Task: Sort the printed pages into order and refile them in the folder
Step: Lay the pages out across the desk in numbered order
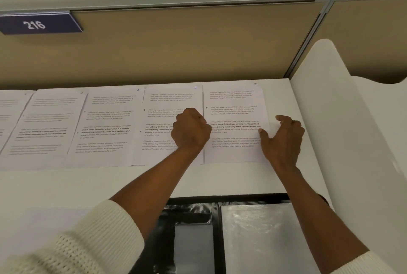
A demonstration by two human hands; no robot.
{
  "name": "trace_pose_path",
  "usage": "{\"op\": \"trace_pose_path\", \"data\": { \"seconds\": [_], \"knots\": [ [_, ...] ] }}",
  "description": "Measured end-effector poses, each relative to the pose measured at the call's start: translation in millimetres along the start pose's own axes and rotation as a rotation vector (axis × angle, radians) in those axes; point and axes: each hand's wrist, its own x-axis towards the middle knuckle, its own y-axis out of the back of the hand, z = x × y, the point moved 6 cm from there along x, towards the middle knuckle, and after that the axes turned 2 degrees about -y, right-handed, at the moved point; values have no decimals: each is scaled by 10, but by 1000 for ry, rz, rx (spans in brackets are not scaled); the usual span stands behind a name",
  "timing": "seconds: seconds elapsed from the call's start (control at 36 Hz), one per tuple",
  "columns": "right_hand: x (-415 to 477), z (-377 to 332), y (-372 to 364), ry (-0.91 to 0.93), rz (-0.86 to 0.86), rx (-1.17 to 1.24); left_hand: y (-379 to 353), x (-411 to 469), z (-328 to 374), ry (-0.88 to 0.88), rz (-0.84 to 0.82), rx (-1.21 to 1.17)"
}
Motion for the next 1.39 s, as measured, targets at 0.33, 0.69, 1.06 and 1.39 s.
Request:
{"op": "trace_pose_path", "data": {
  "seconds": [0.33, 0.69, 1.06, 1.39],
  "knots": [
    [-1764, -874, -2, 100, -201, 323, 916, -1546, -1375, -172, 19, 66],
    [-3895, -1666, -632, 110, -581, 333, 1802, -2381, -3507, -118, 275, 158],
    [-4698, -1859, -935, 5, -502, 72, 1621, -2472, -4091, -169, 45, 182],
    [-4962, -1988, -918, -40, -342, -215, 1672, -2418, -4174, -202, -35, 156]
  ]
}}
